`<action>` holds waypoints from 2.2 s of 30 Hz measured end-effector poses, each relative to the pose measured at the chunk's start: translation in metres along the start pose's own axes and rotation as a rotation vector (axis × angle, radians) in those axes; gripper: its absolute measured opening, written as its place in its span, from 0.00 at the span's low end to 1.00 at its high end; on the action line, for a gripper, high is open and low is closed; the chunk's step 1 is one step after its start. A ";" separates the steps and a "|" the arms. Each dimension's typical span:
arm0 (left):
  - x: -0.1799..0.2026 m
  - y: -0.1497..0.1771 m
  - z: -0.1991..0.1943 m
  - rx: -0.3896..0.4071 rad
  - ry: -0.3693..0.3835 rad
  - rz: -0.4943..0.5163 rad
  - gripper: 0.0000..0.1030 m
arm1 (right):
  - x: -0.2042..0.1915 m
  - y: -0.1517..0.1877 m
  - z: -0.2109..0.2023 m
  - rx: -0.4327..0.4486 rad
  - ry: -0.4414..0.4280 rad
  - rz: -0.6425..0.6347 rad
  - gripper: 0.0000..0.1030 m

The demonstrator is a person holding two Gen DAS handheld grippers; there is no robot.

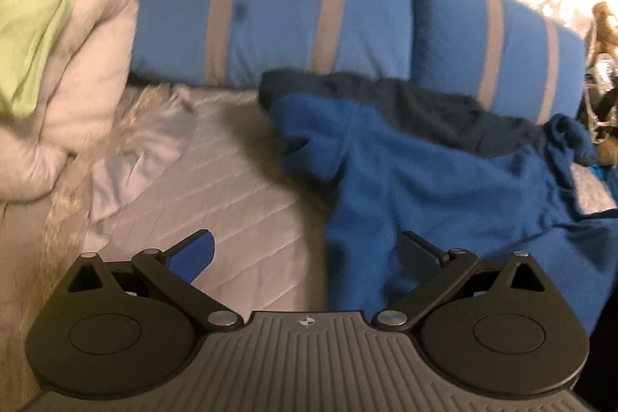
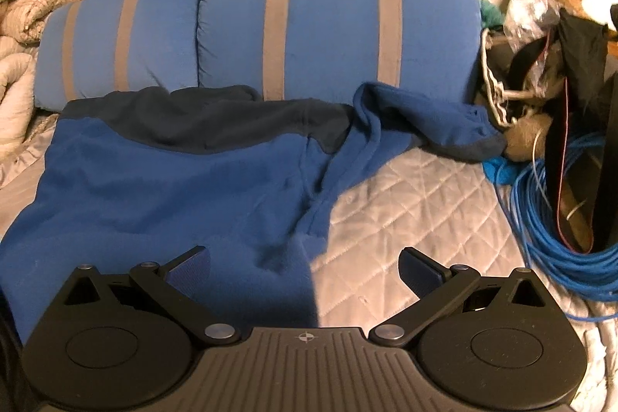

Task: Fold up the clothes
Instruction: 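Move both grippers toward the hem of the blue fleece jacket, then close the left gripper on the jacket hem while the right gripper grasps it too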

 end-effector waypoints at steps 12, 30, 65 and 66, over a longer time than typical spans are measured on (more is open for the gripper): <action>-0.028 0.052 0.030 -0.165 0.222 -0.104 0.69 | 0.050 0.041 0.010 -0.058 -0.077 0.082 0.95; -0.007 0.056 0.046 -0.252 0.187 -0.067 0.08 | 0.026 0.069 0.057 -0.118 -0.324 0.075 0.09; -0.012 0.036 0.060 -0.215 0.267 -0.134 0.64 | 0.045 0.036 0.128 -0.039 -0.409 0.202 0.78; -0.013 0.040 0.064 -0.226 0.277 -0.151 0.48 | 0.041 0.036 0.131 -0.049 -0.404 0.194 0.68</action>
Point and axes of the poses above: each gripper's, at about its wrist camera, not at the fingertips, and z roughly the way its jaws point, x to its right, y to its underside, the point moved 1 cm from there along z, roughly the way its jaws point, and after that the axes turned 1 degree about x, right-handed, at the moved point
